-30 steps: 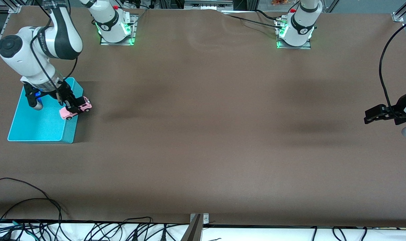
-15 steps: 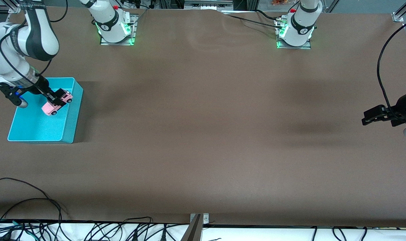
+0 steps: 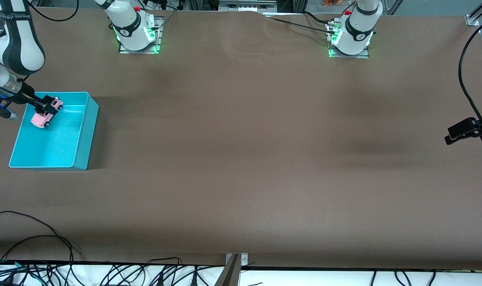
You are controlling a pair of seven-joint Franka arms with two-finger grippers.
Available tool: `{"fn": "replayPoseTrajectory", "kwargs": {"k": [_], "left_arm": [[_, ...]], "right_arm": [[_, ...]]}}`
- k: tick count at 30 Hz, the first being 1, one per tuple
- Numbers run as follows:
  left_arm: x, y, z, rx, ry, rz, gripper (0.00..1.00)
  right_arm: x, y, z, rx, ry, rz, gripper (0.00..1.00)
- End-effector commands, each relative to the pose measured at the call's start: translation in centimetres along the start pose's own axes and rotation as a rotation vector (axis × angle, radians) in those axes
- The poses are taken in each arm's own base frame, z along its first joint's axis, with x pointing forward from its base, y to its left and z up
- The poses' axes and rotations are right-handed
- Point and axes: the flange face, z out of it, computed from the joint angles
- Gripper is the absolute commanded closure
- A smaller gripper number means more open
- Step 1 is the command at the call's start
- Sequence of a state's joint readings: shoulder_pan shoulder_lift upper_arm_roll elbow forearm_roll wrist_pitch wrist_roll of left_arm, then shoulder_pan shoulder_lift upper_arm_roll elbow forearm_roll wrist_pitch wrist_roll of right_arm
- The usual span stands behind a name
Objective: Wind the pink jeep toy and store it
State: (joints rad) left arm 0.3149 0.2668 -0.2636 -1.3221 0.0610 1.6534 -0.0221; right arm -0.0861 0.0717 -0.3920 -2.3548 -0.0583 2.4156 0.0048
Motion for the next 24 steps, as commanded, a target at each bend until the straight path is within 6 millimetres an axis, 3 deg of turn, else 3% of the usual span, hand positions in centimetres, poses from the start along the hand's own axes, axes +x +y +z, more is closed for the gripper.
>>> {"fn": "replayPoseTrajectory", "kwargs": {"k": [1, 9, 16, 24], "left_arm": [[-1.3, -1.1, -1.6, -0.016, -0.003, -0.026, 0.00], [-2.6, -0.6, -1.7, 0.015, -0.040, -0.024, 0.00], [-3.8, -0.3, -2.1, -0.028, -0.043, -0.044, 0.00], [-4.7, 0.8, -1.9, -0.022, -0.056, -0.028, 0.00]], "right_arm": [[0.2, -0.1, 2.4, -0.037, -0.027, -0.044, 1.00], [0.5, 1.0, 6.6, -0.078, -0.036, -0.043, 1.00], [0.3, 3.4, 9.5, -0.155, -0.050, -0.098, 1.00], [0.1, 3.9, 10.7, -0.160, -0.057, -0.081, 1.00]]}}
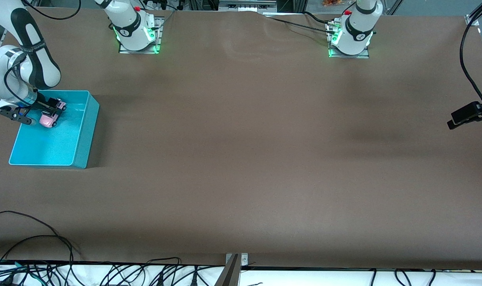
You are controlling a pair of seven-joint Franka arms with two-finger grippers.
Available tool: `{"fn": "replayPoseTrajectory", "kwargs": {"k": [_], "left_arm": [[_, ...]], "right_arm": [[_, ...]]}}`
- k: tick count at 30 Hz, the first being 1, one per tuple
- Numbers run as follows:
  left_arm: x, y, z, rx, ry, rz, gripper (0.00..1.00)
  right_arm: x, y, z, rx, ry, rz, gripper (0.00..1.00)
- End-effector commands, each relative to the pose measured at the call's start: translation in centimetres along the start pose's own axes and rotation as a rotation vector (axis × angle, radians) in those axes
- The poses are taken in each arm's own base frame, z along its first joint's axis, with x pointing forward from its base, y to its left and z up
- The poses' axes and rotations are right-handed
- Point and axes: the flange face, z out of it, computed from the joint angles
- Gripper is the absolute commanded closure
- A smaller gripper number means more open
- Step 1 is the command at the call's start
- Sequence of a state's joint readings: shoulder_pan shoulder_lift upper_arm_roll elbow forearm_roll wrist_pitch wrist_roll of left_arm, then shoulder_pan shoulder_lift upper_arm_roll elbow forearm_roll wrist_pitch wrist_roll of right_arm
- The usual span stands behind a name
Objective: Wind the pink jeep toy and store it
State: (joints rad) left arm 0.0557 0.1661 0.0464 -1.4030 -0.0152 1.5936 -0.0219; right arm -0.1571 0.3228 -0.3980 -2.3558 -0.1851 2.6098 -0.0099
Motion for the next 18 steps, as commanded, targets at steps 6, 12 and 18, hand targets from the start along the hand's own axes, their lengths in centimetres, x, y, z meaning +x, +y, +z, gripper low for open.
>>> {"fn": "replayPoseTrajectory", "kwargs": {"k": [6, 12, 18], "left_arm": [[-1.91, 1.87, 0.37, -0.022, -0.019, 0.037, 0.00], [-1.85, 1.32, -0.13, -0.017, -0.009, 0.016, 0.00], [-1.94, 0.93, -0.10, -0.022, -0.015, 0.017, 0.00]], "right_arm": [[0.13, 0.26, 0.78, -0.017, -0.011, -0.010, 1.00], [0.07, 0.25, 0.83, -0.016, -0.012, -0.008, 0.67], [-0.02, 0.06, 0.50, -0.012, -0.015, -0.010, 0.10]]}}
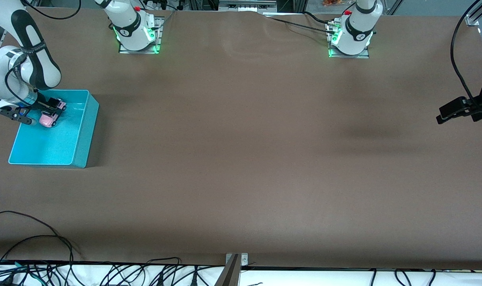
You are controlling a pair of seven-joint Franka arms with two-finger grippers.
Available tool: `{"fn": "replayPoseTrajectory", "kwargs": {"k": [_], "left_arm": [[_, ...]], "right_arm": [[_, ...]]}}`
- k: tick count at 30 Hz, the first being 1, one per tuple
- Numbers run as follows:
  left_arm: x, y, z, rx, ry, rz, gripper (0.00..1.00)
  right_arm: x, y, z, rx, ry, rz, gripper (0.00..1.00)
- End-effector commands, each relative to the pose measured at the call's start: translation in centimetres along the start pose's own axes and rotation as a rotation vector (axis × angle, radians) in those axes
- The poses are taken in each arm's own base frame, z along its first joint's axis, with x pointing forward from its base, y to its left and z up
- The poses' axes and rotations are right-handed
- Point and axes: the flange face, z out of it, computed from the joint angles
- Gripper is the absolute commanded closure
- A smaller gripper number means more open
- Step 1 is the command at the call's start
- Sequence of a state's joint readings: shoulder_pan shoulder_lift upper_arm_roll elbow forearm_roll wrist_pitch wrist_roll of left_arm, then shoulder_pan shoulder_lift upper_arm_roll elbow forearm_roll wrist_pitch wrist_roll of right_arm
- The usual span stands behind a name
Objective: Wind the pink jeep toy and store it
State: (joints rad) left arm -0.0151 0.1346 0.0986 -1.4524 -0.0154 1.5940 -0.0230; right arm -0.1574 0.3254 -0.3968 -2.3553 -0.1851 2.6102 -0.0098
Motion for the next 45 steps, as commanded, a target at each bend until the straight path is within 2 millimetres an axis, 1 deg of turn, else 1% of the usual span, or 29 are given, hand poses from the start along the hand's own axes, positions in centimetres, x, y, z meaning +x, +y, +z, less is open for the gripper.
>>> {"fn": "replayPoseTrajectory", "kwargs": {"k": [1, 5, 7, 9, 13, 14, 16, 17, 19, 22, 25, 29, 31, 32, 34, 36, 39, 40, 43, 45], "left_arm": [[-0.9, -0.1, -0.3, -0.029, -0.001, 0.003, 0.00], [-1.4, 0.4, -0.3, -0.030, -0.037, 0.013, 0.00], [-2.1, 0.4, -0.8, -0.031, -0.055, 0.017, 0.00], [-2.7, 0.6, -1.6, -0.034, -0.053, 0.020, 0.00], [-3.6, 1.2, -2.8, -0.035, -0.047, 0.030, 0.00], [-3.9, 1.4, -3.3, -0.036, -0.043, 0.034, 0.00], [-4.2, 2.1, -3.7, -0.035, -0.045, 0.038, 0.00], [-4.5, 2.1, -4.0, -0.036, -0.043, 0.040, 0.00], [-5.0, 1.9, -4.4, -0.033, -0.048, 0.037, 0.00], [-5.0, 1.6, -3.6, -0.030, -0.072, 0.035, 0.00], [-4.7, 1.5, -3.1, -0.036, -0.080, 0.039, 0.00], [-3.8, 1.7, -1.2, -0.030, -0.111, 0.041, 0.00], [-3.5, 1.6, -0.6, -0.027, -0.119, 0.039, 0.00], [-3.4, 1.6, -0.5, -0.027, -0.122, 0.039, 0.00], [-3.4, 1.4, -0.4, -0.024, -0.123, 0.036, 0.00], [-3.3, 1.2, -0.2, -0.020, -0.126, 0.031, 0.00], [-2.9, 0.9, 0.2, -0.020, -0.131, 0.026, 0.00], [-2.8, 0.8, 0.2, -0.018, -0.125, 0.021, 0.00], [-2.8, 0.7, 0.1, -0.020, -0.122, 0.020, 0.00], [-2.8, 0.5, 0.1, -0.020, -0.122, 0.017, 0.00]], "right_arm": [[0.0, 0.1, 0.4, -0.012, -0.013, -0.009, 0.00], [-0.1, 0.0, 0.5, -0.011, -0.016, -0.008, 0.00], [-0.1, 0.1, 0.0, -0.009, -0.015, -0.013, 0.00], [-0.1, 0.3, -0.9, -0.005, -0.011, -0.012, 0.00], [-0.2, 0.5, -3.8, 0.009, -0.016, -0.007, 0.00], [-0.3, 0.2, -4.4, 0.014, -0.019, -0.013, 0.00], [-0.2, -0.4, -5.5, 0.019, -0.020, -0.026, 0.00], [-0.2, -0.7, -5.9, 0.022, -0.021, -0.029, 0.00], [-0.2, -1.8, -6.9, 0.028, -0.016, -0.048, 0.00], [-0.3, -3.4, -8.3, 0.036, -0.015, -0.079, 0.00], [-0.4, -4.2, -10.4, 0.041, -0.006, -0.088, 0.00], [-1.1, -5.2, -14.5, 0.041, -0.039, -0.112, 0.00], [-0.7, -5.9, -17.1, 0.032, -0.075, -0.126, 0.00], [-0.3, -6.2, -18.7, 0.029, -0.096, -0.131, 0.00], [0.5, -8.3, -22.3, 0.040, -0.126, -0.145, 0.00], [1.3, -10.0, -25.3, 0.085, -0.136, -0.148, 0.00], [2.0, -11.5, -28.9, 0.171, -0.102, -0.136, 0.00], [2.2, -13.1, -31.9, 0.222, -0.064, -0.137, 0.00], [2.0, -14.9, -34.2, 0.224, -0.042, -0.162, 0.00], [1.7, -16.0, -35.4, 0.220, -0.041, -0.169, 0.00]]}}
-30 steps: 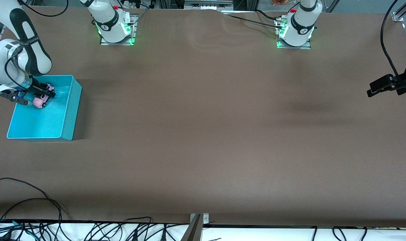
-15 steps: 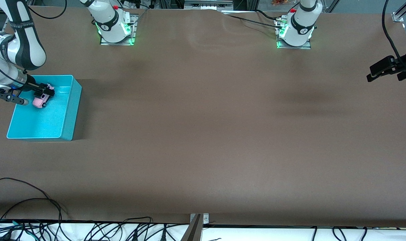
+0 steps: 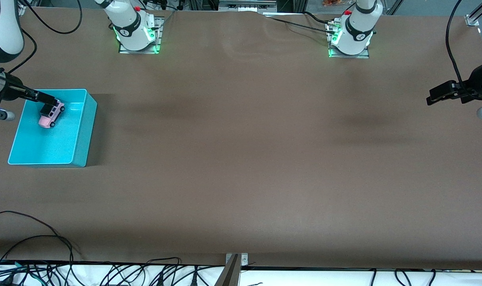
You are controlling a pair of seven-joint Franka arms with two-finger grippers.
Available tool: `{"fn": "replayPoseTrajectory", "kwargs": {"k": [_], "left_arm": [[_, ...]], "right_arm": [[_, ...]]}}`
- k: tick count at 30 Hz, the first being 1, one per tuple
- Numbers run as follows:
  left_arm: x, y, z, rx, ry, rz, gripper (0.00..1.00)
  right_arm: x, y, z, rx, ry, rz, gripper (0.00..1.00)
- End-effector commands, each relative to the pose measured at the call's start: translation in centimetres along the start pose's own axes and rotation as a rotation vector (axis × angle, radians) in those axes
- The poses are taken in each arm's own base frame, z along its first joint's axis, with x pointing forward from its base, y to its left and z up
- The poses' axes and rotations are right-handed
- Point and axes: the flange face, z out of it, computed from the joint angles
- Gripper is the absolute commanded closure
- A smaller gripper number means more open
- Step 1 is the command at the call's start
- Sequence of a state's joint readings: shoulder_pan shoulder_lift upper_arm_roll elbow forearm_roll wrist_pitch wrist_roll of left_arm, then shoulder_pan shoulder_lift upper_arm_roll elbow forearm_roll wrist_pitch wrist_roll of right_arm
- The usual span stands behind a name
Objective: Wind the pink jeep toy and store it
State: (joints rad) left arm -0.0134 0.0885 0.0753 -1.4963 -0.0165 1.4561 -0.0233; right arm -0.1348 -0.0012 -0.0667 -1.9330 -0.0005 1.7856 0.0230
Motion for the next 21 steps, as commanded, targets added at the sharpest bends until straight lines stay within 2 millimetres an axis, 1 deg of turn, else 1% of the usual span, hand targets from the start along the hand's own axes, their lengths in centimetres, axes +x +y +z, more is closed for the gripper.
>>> {"fn": "replayPoseTrajectory", "kwargs": {"k": [1, 5, 11, 13, 15, 18, 21], "left_arm": [[0.2, -0.6, -0.4, -0.017, 0.015, -0.005, 0.00], [0.2, -0.5, -0.4, -0.020, 0.017, -0.004, 0.00], [0.2, -0.4, -0.4, -0.022, 0.017, -0.003, 0.00], [0.2, -0.4, -0.5, -0.023, 0.020, -0.001, 0.00], [0.2, -0.5, -0.5, -0.023, 0.020, -0.004, 0.00], [0.2, -0.4, -0.5, -0.023, 0.020, -0.003, 0.00], [0.2, -0.5, -0.5, -0.023, 0.021, -0.004, 0.00]], "right_arm": [[0.5, -4.3, -4.3, 0.031, 0.014, -0.014, 0.00], [0.0, -5.4, -6.6, 0.027, 0.011, 0.010, 0.00], [-0.6, -9.1, -11.0, 0.029, 0.064, -0.022, 0.00], [-0.3, -10.0, -11.5, 0.034, 0.078, -0.029, 0.00], [-0.2, -11.0, -12.6, 0.034, 0.098, -0.038, 0.00], [-0.3, -11.3, -13.2, 0.036, 0.102, -0.041, 0.00], [-0.6, -10.9, -14.0, 0.028, 0.088, -0.052, 0.00]]}}
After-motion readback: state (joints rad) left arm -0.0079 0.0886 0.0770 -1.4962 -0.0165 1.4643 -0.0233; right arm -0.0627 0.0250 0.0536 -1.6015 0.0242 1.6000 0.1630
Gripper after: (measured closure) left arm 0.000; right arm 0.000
